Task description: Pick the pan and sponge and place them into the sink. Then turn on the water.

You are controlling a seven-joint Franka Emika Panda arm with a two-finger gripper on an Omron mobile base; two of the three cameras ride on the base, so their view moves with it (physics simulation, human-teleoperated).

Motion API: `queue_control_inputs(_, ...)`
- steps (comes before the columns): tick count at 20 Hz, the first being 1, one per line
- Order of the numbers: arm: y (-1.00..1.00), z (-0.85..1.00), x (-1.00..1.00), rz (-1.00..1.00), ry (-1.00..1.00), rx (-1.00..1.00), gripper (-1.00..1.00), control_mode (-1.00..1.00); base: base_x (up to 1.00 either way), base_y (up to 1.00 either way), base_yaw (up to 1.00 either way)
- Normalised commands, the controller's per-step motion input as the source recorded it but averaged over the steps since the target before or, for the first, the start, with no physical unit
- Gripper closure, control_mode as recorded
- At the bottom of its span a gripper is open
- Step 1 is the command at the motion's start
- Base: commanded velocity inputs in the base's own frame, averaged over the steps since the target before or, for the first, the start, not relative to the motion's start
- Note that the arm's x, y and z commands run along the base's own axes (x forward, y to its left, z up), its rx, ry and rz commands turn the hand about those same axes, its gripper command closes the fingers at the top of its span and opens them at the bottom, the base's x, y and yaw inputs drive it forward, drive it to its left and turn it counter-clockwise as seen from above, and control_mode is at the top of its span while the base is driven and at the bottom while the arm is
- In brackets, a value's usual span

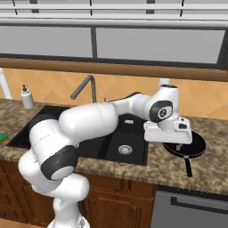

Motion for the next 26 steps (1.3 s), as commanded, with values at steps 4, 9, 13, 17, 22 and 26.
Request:
queue_control_inputs(4, -0.54, -0.24, 0.14, 0.0, 0.0, 0.01, -1.0, -1.0, 0.0, 0.0, 0.0)
queue_control_inputs(9, -0.41, -0.28, 0.28, 0.0, 0.0, 0.0, -1.0, -1.0, 0.0, 0.0, 0.0)
queue_control_inputs(13, -0.26, -0.32, 0.23, 0.0, 0.0, 0.02, -1.0, -1.0, 0.0, 0.0, 0.0)
queue_control_inputs(17, -0.19, -0.3, 0.29, 0.0, 0.0, 0.03, -1.0, -1.0, 0.0, 0.0, 0.0)
queue_control_inputs(22, -0.03, -0.32, 0.37, 0.0, 0.03, 0.04, -1.0, -1.0, 0.0, 0.0, 0.0)
queue_control_inputs(26, -0.06, -0.31, 0.37, 0.0, 0.0, 0.04, -1.0, -1.0, 0.0, 0.0, 0.0)
